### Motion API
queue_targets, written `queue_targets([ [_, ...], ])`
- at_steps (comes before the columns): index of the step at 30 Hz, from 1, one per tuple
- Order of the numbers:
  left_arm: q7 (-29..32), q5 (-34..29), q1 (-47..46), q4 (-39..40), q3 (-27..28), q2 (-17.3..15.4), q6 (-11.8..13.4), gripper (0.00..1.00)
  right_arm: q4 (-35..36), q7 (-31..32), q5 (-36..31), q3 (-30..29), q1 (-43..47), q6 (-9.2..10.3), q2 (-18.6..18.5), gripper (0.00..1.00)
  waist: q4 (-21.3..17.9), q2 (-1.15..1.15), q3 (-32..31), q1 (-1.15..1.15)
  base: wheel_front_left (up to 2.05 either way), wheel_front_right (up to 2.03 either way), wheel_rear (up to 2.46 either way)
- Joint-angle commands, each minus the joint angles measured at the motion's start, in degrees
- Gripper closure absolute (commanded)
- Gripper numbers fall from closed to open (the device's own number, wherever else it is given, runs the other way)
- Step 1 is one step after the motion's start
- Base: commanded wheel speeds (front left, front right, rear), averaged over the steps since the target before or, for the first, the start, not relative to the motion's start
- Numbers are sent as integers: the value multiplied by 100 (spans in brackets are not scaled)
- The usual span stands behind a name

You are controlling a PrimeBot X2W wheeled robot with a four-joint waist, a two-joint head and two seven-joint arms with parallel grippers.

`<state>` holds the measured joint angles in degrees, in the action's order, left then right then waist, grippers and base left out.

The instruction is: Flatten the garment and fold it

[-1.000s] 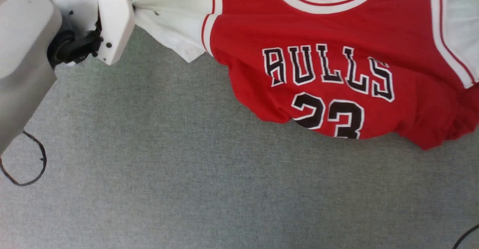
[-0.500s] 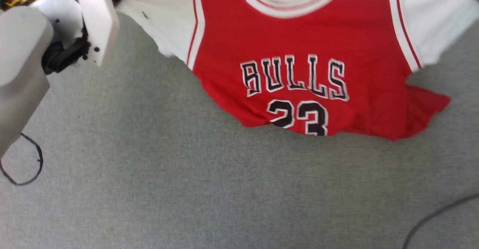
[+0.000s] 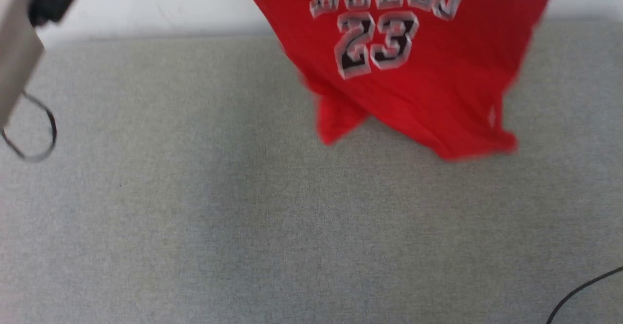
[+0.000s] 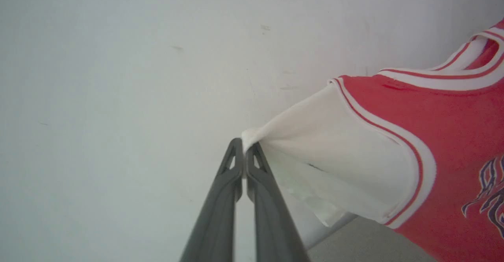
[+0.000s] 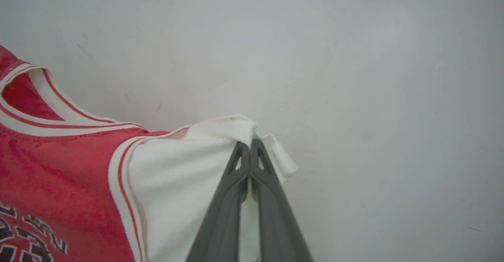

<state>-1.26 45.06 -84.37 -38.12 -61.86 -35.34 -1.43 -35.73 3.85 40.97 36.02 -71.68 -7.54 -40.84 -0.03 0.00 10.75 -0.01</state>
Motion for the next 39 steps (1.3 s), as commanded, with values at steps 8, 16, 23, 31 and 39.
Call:
queue_targets([
  [8,-685,-222,-824,-492,295,265,245,100,-371,-237,-709,-281,-819,5,542,100,-199,0,-63,1,0,0,0],
  [16,-1160,-495,-1768,-1025,501,483,510,100,-1043,-582,-1581,-789,-1947,5,1032,100,-278,0,617,1,0,0,0],
  [23,-1356,-654,-2468,-1213,856,506,714,100,-1750,-930,-2384,-1393,-2888,5,1254,100,-285,0,1332,1,0,0,0],
  [31,-1372,-863,-2513,-934,1413,367,842,100,-2271,-1351,-2964,-1792,-3329,5,1385,100,-197,0,1603,1,0,0,0],
  [39,-1373,-999,-1398,-451,1833,368,929,100,-2725,-1690,-3193,-1760,-2829,5,1693,100,-69,0,1394,1,0,0,0],
])
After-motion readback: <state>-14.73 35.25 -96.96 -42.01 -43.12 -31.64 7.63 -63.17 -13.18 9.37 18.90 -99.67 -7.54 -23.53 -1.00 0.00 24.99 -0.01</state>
